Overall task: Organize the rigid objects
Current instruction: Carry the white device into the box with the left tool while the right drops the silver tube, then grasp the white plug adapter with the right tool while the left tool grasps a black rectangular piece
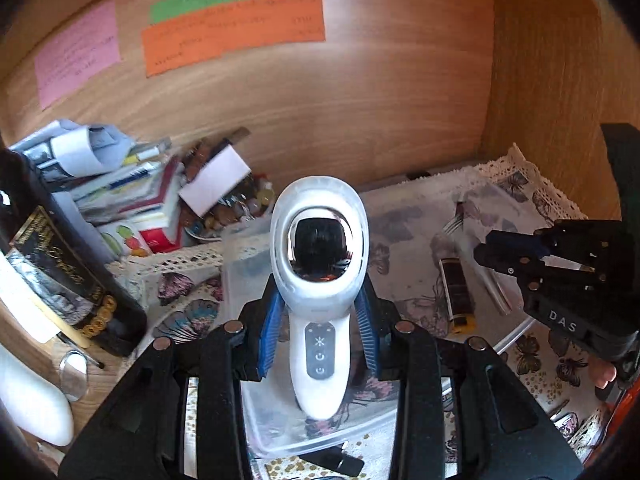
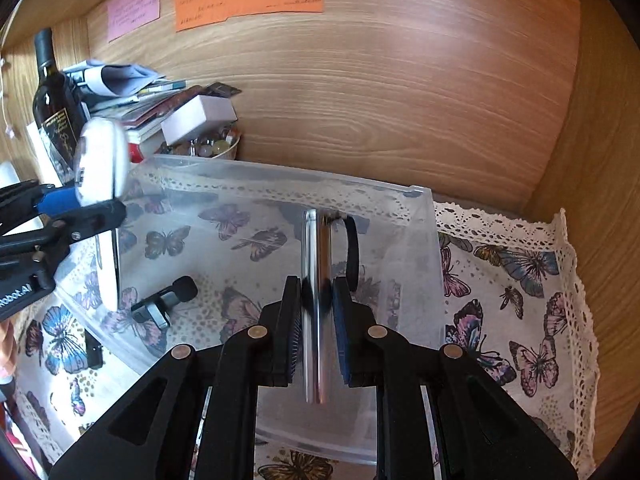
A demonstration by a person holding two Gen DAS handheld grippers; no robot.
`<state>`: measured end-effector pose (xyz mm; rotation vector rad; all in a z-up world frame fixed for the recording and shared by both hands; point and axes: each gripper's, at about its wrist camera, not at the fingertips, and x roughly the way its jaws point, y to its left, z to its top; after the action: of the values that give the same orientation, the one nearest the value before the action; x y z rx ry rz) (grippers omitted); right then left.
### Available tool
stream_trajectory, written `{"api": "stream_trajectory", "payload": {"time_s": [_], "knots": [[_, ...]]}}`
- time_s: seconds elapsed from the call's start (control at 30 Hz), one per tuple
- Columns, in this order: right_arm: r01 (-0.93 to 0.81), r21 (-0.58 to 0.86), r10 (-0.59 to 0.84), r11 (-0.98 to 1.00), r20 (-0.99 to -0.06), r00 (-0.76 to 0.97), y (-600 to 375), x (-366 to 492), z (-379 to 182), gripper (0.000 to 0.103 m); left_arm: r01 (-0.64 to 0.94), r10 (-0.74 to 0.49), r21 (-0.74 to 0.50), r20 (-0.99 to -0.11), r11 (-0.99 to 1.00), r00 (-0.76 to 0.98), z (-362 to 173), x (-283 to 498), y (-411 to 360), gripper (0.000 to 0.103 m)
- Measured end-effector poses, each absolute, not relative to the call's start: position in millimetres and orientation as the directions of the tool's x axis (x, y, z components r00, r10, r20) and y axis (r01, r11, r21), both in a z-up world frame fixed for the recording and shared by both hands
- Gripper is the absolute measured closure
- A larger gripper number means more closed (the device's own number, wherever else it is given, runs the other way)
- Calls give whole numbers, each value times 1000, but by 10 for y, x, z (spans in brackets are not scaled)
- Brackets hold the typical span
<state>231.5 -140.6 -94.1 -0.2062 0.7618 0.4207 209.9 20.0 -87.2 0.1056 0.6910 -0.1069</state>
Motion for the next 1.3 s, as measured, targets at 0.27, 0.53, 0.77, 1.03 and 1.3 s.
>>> {"api": "stream_trajectory", "payload": {"time_s": [0.27,0.53,0.77,1.03,1.3], "knots": [[-446,-19,303,895,-707,639,-1418,2307,-923,88,150,-90,37,-652,988,753,-902,2113,161,68],[-448,-15,323,894,-671,667,-1445,2166,-742,78,168,-114,34,-607,985,787,-679,1863,124,62],[-443,-25,343,896,-594,728,-1484,1920,-461,47,168,-124,28,-558,985,820,-491,1578,111,35],[-448,-30,364,894,-535,762,-1542,1556,-262,29,128,-107,5,-523,992,846,-390,1224,215,5],[-446,-1,367,895,-566,738,-1563,1314,-403,24,87,-78,-11,-579,996,812,-595,1000,416,2]]}}
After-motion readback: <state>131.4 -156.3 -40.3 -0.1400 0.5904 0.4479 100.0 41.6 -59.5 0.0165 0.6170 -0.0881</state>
